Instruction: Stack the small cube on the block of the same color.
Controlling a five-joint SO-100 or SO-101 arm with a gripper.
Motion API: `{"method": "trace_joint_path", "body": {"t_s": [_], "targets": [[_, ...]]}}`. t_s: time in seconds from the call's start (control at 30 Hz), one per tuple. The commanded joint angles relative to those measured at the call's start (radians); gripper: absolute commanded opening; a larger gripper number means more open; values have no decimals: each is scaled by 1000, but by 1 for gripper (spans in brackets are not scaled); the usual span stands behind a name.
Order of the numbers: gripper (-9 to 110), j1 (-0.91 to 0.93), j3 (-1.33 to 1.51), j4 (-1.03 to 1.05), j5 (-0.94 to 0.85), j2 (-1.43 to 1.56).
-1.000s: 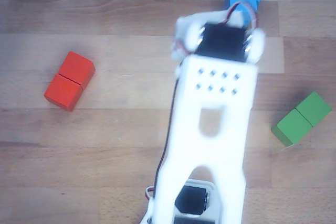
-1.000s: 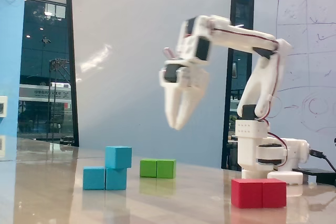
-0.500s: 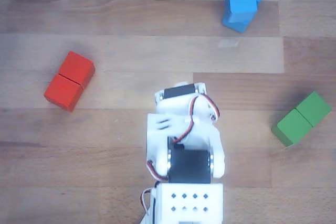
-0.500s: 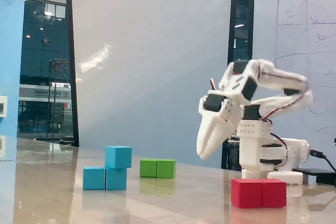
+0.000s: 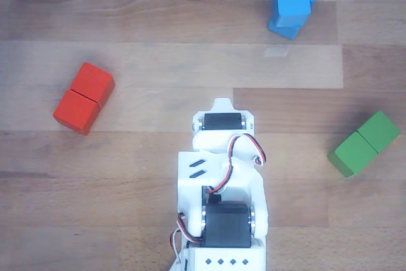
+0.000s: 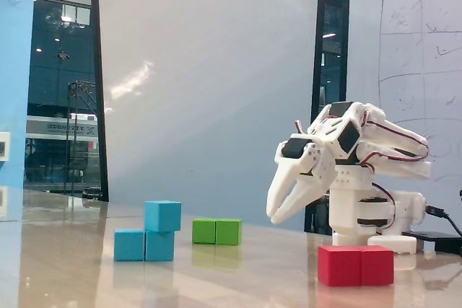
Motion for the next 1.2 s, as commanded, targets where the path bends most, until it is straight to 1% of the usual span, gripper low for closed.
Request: {"method": "trace_joint_path", "body": {"t_s": [0.0, 0.13, 0.23, 0.33, 1.17], "targets": [[1, -3, -11, -9, 54, 12], [1, 0, -3, 15, 57, 46], [1, 2, 18, 81, 57, 155], [1, -9, 8, 126, 54, 150], [1, 2, -2, 146, 58, 155]]}}
